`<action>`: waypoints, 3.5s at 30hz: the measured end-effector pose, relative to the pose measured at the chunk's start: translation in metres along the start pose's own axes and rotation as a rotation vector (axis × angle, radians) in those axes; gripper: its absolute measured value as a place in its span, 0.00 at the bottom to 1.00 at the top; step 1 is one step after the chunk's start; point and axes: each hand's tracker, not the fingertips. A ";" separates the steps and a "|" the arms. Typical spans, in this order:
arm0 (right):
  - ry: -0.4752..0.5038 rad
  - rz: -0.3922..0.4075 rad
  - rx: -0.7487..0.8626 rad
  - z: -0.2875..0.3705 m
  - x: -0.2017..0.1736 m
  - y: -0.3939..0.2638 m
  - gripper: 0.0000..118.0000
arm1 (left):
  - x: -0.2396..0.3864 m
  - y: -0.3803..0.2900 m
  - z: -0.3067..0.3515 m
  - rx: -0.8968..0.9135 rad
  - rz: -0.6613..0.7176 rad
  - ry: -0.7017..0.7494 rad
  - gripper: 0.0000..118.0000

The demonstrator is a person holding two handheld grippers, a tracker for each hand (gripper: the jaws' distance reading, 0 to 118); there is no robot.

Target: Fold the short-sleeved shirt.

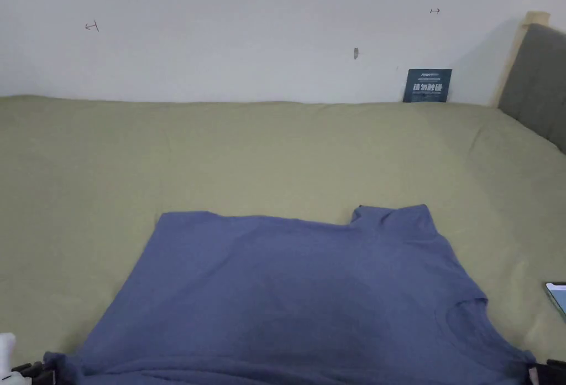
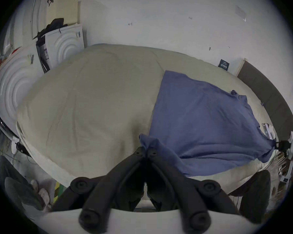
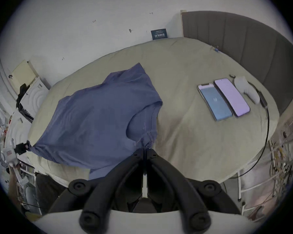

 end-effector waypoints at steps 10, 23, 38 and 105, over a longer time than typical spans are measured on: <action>-0.038 -0.033 -0.039 -0.027 0.005 -0.007 0.02 | 0.004 -0.012 -0.012 -0.026 0.032 0.006 0.01; -0.079 -0.072 0.090 -0.002 -0.011 -0.001 0.88 | 0.004 0.000 0.014 0.053 0.050 0.034 0.91; -0.072 0.100 0.103 -0.004 -0.051 0.007 0.00 | 0.040 0.049 -0.011 0.053 -0.016 -0.023 0.00; -0.114 0.230 -0.035 -0.185 -0.070 0.254 0.00 | 0.123 0.234 -0.217 -0.053 -0.183 0.001 0.07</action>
